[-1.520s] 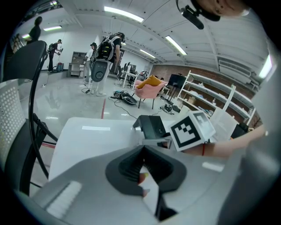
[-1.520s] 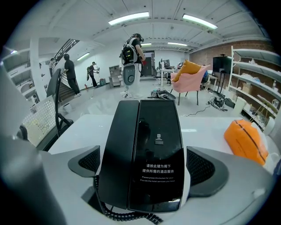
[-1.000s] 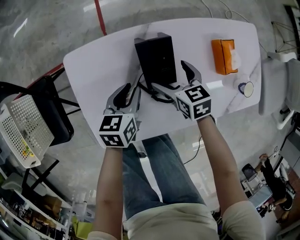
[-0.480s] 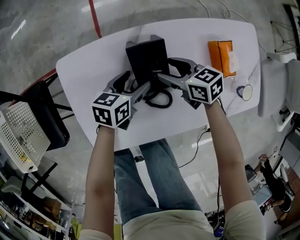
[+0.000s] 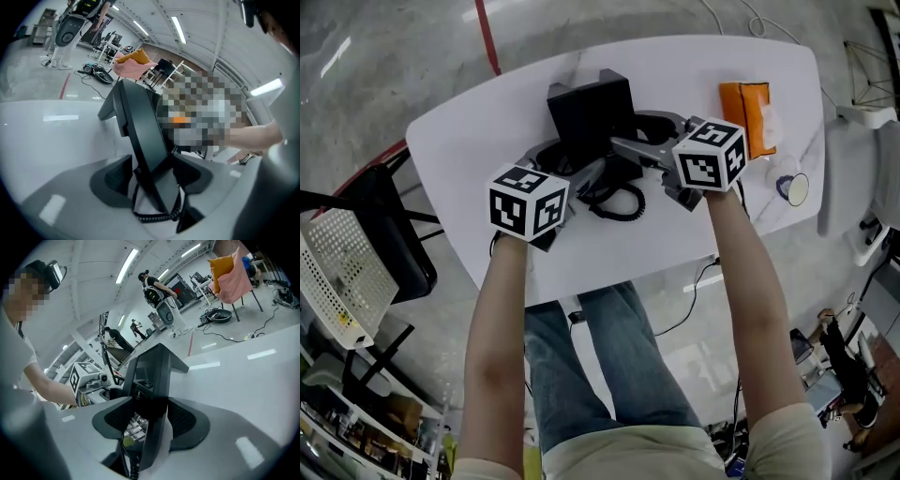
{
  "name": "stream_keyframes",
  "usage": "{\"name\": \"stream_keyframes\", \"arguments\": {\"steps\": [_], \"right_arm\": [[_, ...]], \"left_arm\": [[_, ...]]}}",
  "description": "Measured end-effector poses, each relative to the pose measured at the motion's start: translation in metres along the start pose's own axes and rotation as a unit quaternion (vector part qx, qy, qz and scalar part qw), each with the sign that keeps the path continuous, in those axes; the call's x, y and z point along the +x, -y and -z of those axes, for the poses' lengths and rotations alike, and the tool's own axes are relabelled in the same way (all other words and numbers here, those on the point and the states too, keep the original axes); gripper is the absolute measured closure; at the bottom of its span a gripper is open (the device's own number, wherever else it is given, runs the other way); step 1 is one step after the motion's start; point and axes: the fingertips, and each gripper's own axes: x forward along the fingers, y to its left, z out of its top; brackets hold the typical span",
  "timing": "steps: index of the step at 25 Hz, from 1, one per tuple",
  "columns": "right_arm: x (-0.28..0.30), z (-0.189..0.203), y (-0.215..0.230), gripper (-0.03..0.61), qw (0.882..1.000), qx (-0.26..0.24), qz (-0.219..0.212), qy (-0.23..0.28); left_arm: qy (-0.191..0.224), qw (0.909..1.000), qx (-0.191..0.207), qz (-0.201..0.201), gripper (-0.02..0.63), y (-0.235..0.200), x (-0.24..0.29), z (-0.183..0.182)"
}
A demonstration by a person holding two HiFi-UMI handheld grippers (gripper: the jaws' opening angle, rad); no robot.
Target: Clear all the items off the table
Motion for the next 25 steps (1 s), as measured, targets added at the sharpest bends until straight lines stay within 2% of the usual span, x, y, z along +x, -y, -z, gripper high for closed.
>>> {"name": "stream_keyframes", "arguments": {"steps": [8,15,25], "right_arm": [[0.000,0.000,-0.001,0.355,1.000,0.015,0.007,0.006],[0.002,0.005,-0.014,0.361,1.000,-0.001,0.014,-0.005],[0.011,0.010,-0.057,0.382,1.000,-0.016,0.006,-0.012]], "left_arm": [[-0.002,1.0000,0.007,-0.005,0.354,0.001,-0.001,0.000],[-0.010,0.9994,0.029,-0.018,0.359,0.006,-0.009,0.008],[0.016,0.9992,-0.013,-0.033,0.379,0.005,-0.048,0.021]]}}
